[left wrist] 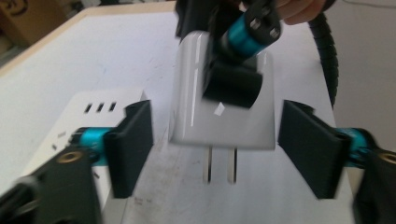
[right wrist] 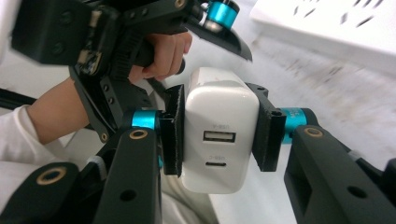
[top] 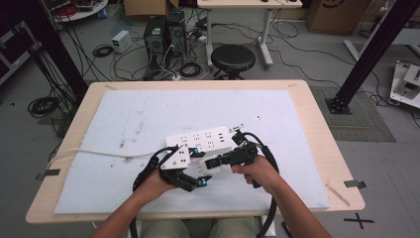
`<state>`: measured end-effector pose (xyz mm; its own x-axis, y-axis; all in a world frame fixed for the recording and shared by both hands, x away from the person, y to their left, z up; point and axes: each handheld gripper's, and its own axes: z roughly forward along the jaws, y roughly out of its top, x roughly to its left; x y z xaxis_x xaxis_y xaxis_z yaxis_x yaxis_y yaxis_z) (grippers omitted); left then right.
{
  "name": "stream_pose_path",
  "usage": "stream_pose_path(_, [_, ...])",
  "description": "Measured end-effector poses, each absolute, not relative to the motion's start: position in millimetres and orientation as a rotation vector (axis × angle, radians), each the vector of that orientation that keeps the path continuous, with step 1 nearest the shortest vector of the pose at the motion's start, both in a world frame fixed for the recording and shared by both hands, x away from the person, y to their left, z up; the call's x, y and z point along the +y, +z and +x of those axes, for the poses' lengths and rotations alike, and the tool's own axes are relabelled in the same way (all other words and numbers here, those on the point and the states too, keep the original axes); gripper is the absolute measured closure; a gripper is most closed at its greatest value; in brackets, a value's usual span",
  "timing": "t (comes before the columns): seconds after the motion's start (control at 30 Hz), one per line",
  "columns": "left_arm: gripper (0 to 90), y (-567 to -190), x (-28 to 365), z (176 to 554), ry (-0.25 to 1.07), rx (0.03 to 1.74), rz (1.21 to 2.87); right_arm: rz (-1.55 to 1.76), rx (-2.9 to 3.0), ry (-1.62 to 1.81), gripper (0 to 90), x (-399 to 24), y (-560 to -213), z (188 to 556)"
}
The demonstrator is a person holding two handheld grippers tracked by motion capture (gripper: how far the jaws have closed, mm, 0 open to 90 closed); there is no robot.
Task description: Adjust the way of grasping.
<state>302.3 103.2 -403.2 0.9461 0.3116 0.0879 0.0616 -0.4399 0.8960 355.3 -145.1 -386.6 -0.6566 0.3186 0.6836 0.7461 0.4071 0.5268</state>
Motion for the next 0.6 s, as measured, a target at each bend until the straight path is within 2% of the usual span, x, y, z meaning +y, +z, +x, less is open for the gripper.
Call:
stream_pose_path(0.2, [24.2,-409,127,306,0.282,0.434,1.973,-0.974,-2.287,-1.247,63.1,-167,-380,357])
stream_pose_path(0.47, [22.4,-404,157,314,0.372,0.646,1.919,-1.016,-2.533,-1.237,63.3,-183,-369,355])
stream_pose_path(0.6, [22.2,-401,166,314,0.413,0.689,1.905,-0.999,-2.608,-1.205,63.3,-190,-369,357])
